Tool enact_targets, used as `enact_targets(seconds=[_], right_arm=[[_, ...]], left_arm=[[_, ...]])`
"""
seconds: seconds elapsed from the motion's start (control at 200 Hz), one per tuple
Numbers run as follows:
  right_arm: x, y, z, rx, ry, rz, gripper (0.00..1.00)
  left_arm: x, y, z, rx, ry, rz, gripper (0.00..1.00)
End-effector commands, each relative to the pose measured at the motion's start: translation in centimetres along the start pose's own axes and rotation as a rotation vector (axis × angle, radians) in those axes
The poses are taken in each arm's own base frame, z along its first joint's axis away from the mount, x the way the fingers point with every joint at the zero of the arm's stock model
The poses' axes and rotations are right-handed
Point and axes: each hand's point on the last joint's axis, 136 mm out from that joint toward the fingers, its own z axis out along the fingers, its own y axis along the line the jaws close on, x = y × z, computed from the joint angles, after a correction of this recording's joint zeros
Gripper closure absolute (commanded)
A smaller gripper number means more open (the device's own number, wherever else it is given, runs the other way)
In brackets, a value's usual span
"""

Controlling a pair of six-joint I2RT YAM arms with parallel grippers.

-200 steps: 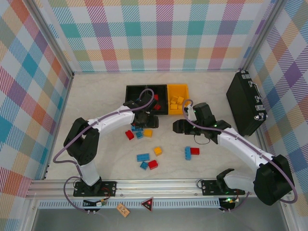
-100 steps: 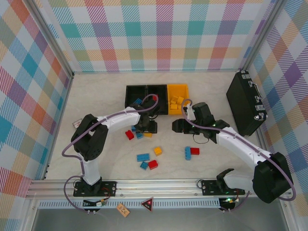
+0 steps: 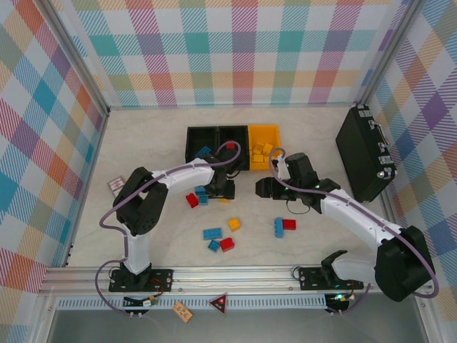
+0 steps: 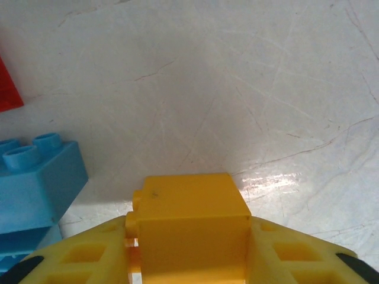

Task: Sort the legos into containers by color
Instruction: Pick up the lego from the center of the table, then place the lego in the container.

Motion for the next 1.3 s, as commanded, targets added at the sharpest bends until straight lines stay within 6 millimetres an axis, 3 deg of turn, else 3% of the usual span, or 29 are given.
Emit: enact_targets(seconds=[0.0,0.245,0.495,0.86,1.295], right_arm=[[0.0,0.1,-0.1,0.000,-0.015,-0.002,0.45],[-0.4,0.0,-0.7,0.017,-0.035,-0.017,0.45],[-2.0,-0.4,-2.1,0.052,-0.070,0.014,0.45],[-4.1,-3.5,-3.7,0.159,-0.138,0.126,0.45],[-5.1,-4.6,-4.0,0.203,-0.167,0.186,0.45]], left_arm=[[0.7,-0.3,0.3,-0.011,0.035,0.008,0.62],[-0.7,-1.2,-1.5,0.011,-0.003,0.025,0.63],[-3.5,-3.5,-4.1,0.072,-0.066,0.047,0.63],[-8.4,-7.3,-6.7,0.151,-0.163,0.066,0.63],[-15.3,-10.9,-8.0,0.207,-0.278,0.092,0.63]])
